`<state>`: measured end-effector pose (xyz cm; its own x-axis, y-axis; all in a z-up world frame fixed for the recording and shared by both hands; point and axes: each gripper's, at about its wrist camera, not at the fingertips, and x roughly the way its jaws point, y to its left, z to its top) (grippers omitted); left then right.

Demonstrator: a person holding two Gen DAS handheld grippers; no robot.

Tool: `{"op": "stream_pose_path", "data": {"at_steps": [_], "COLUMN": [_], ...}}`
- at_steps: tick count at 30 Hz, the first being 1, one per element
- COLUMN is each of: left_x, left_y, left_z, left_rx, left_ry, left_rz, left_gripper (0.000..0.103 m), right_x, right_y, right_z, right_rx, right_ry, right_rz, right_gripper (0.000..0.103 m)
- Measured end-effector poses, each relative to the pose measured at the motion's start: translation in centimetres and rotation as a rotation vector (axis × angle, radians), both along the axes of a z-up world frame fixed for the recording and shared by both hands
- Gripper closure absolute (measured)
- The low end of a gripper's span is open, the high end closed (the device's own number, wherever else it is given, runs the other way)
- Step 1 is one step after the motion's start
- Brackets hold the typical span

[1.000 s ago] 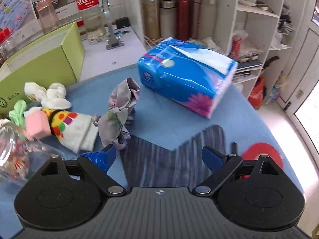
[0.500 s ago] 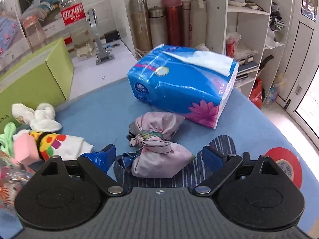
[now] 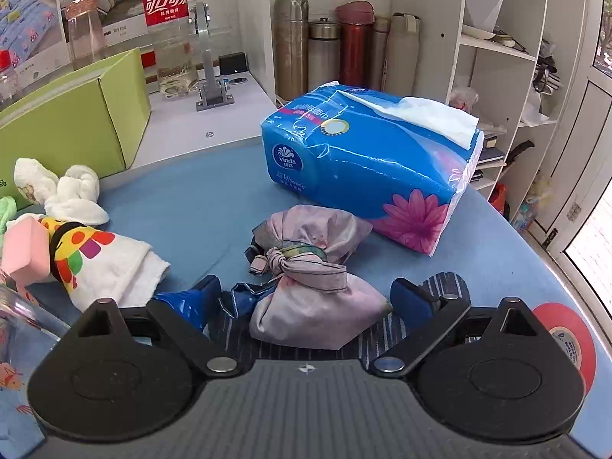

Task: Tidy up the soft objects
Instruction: 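Close left gripper on the pink pack while right gripper closes on the floral bundle, then carry both items over the green box and open both grippers to drop them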

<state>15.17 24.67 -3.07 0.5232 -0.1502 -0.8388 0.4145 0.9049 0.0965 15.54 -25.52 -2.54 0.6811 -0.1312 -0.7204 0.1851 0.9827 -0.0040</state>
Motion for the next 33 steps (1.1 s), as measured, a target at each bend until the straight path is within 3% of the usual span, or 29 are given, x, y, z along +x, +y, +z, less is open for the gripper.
{"op": "stream_pose_path", "data": {"at_steps": [4, 7, 8, 9, 10, 11, 12, 14, 16, 21, 25, 29, 33], "left_x": [0.7, 0.9, 0.9, 0.9, 0.8, 0.7, 0.6, 0.1, -0.6, -1.8, 0.1, 5.2, 11.3], "left_y": [0.2, 0.2, 0.2, 0.2, 0.3, 0.4, 0.5, 0.5, 0.3, 0.1, -1.7, -4.7, -7.4], "left_z": [-0.5, -0.7, -0.6, -0.3, 0.0, 0.3, 0.4, 0.7, 1.2, 5.3, 10.2, 13.8, 14.8], "left_rx": [-0.068, -0.113, -0.125, -0.133, -0.150, -0.171, -0.189, -0.206, -0.216, -0.320, -0.371, -0.401, -0.410], "left_ry": [0.019, 0.006, -0.002, -0.014, -0.015, -0.006, 0.002, -0.002, -0.018, -0.065, -0.147, -0.209, -0.216], "left_rz": [-0.009, 0.038, 0.055, 0.076, 0.087, 0.113, 0.135, 0.175, 0.208, 0.268, 0.237, 0.195, 0.204], "left_gripper": [0.001, 0.003, 0.010, 0.025, 0.034, 0.035, 0.035, 0.036, 0.036, 0.036, 0.036, 0.036, 0.036], "right_x": [0.4, 0.8, 0.9, 0.9, 0.8, 0.6, 0.3, -0.2, -0.6, -2.8, -2.8, 1.0, 7.1], "right_y": [0.0, 0.0, 0.0, 0.0, 0.1, 0.1, 0.2, 0.5, 0.6, 0.9, 1.9, 4.9, 9.0], "right_z": [-0.1, -0.3, -0.3, -0.3, -0.4, -0.5, -0.4, -0.1, 0.3, 2.3, 6.9, 10.7, 12.7], "right_rx": [-0.003, -0.006, -0.007, -0.010, -0.013, -0.014, -0.017, -0.012, 0.019, 0.034, 0.050, 0.056, 0.045], "right_ry": [-0.004, -0.021, -0.025, -0.035, -0.050, -0.063, -0.074, -0.099, -0.102, -0.168, -0.295, -0.366, -0.345], "right_rz": [0.019, 0.033, 0.038, 0.058, 0.080, 0.089, 0.095, 0.118, 0.132, 0.168, 0.244, 0.373, 0.482], "right_gripper": [0.018, 0.017, 0.017, 0.018, 0.021, 0.022, 0.028, 0.060, 0.068, 0.068, 0.068, 0.067, 0.067]}}
